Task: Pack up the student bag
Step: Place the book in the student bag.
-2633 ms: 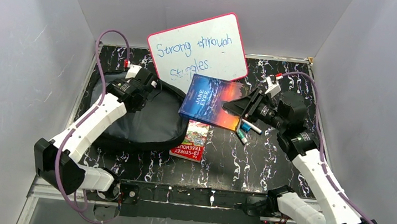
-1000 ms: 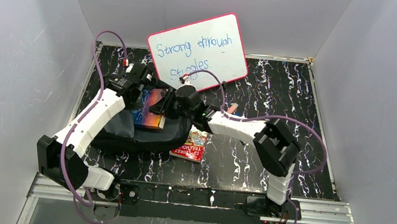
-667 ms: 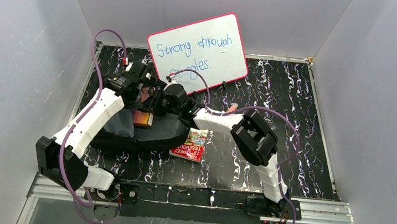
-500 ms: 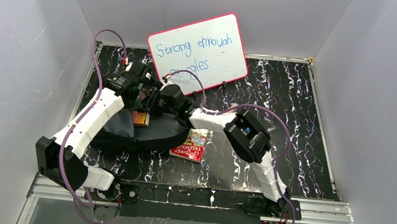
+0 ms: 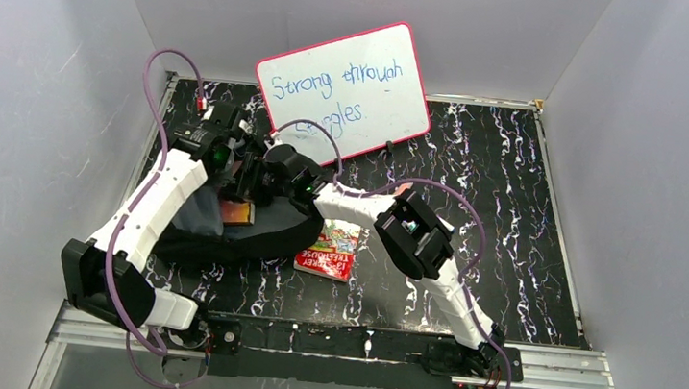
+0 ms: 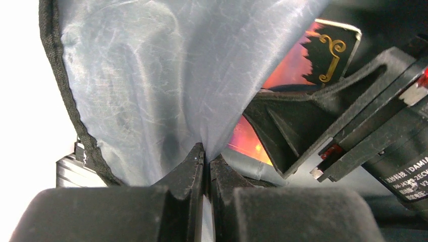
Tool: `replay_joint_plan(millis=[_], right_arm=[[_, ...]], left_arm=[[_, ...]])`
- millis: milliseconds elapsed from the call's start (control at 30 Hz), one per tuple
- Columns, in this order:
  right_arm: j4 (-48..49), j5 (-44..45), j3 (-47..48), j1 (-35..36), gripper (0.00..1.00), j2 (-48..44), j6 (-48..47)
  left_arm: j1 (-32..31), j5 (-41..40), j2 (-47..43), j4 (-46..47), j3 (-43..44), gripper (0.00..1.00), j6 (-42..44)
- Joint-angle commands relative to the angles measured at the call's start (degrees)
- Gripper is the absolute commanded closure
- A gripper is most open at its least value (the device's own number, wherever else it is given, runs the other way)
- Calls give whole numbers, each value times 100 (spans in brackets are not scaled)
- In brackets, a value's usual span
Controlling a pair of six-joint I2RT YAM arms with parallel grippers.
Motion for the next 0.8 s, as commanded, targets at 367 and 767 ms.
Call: replay_joint_plan(millis=[367, 767], right_arm=[[-2189, 1627, 362, 16, 5, -1689, -1616], [-2437, 3030, -2635, -15, 8, -4881, -2564]], left_arm=[[573, -369, 90, 115, 95, 100, -7], [825, -262, 186, 229, -128, 96, -14]])
